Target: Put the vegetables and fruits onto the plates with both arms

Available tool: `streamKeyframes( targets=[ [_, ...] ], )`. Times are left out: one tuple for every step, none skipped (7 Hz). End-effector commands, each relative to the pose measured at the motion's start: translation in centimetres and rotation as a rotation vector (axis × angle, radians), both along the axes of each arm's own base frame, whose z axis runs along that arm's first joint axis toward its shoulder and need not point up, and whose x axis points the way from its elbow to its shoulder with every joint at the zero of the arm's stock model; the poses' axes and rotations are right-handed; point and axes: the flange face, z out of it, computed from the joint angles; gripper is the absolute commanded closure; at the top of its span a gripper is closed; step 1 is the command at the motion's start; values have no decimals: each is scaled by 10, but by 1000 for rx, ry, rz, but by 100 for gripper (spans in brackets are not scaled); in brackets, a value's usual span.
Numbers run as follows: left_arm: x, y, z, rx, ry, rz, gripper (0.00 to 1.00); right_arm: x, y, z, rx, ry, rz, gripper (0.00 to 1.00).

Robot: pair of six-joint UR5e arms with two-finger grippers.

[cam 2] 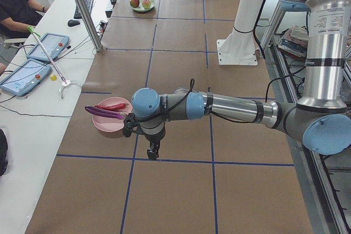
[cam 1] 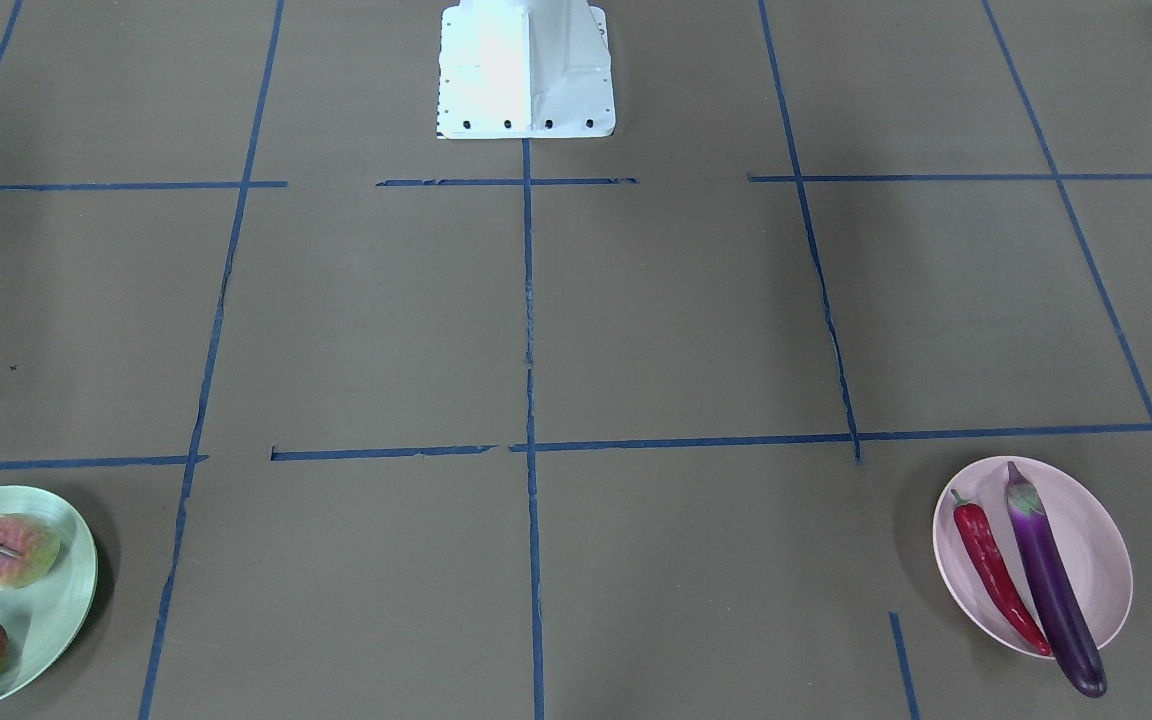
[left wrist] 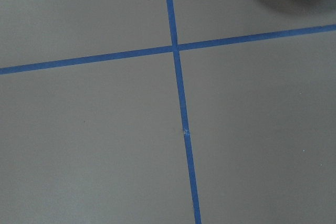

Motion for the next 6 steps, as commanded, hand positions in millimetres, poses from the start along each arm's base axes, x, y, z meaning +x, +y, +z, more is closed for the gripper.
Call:
streamKeyframes(
  targets=[
    [0, -2, -5, 11, -3, 0, 0, 0, 2, 1, 56, -13, -56, 0],
    [4, -3, -4, 11, -4, 8, 0, 0, 3, 0, 81, -19, -81, 0],
    [4, -4, -6, 13, -6, 10, 0, 0, 3, -1, 74, -16, -74, 0],
    [4, -4, -6, 13, -4, 9, 0, 1, 3, 2, 52, -7, -59, 0],
    [4, -4, -6, 12, -4, 8, 0, 1, 2, 1, 19, -2, -23, 0],
    [4, -4, -7, 17, -5, 9, 0, 1, 2, 1, 5, -1, -9, 0]
  ],
)
